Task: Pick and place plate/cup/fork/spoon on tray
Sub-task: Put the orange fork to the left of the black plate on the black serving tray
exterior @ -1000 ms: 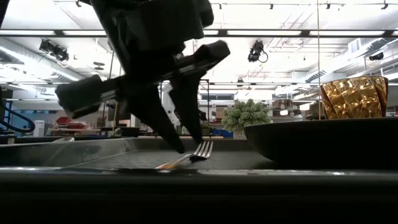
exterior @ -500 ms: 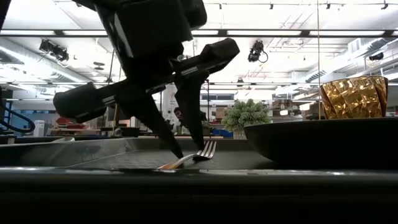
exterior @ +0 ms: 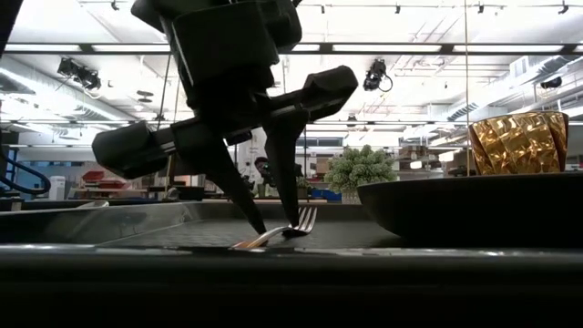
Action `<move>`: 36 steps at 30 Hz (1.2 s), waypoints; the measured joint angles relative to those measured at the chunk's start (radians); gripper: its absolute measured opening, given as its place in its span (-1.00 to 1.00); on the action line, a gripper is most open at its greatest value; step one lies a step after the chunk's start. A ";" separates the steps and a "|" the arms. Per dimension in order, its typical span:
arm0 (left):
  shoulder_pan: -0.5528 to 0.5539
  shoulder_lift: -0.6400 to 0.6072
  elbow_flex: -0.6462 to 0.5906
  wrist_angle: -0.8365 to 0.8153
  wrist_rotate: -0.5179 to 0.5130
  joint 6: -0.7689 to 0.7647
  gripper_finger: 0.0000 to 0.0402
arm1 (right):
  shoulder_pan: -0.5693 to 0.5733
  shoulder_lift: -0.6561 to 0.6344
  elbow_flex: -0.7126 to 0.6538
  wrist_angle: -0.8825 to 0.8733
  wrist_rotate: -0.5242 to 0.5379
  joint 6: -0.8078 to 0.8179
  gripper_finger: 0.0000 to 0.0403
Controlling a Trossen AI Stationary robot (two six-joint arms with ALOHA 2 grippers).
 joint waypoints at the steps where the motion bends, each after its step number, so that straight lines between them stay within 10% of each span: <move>1: 0.002 0.003 0.001 0.000 0.007 0.002 -0.45 | 0.000 0.000 0.000 0.000 0.000 0.000 -0.94; 36: 0.027 0.013 0.001 -0.002 0.081 -0.173 -0.82 | 0.000 0.000 0.000 0.000 0.024 0.001 -0.94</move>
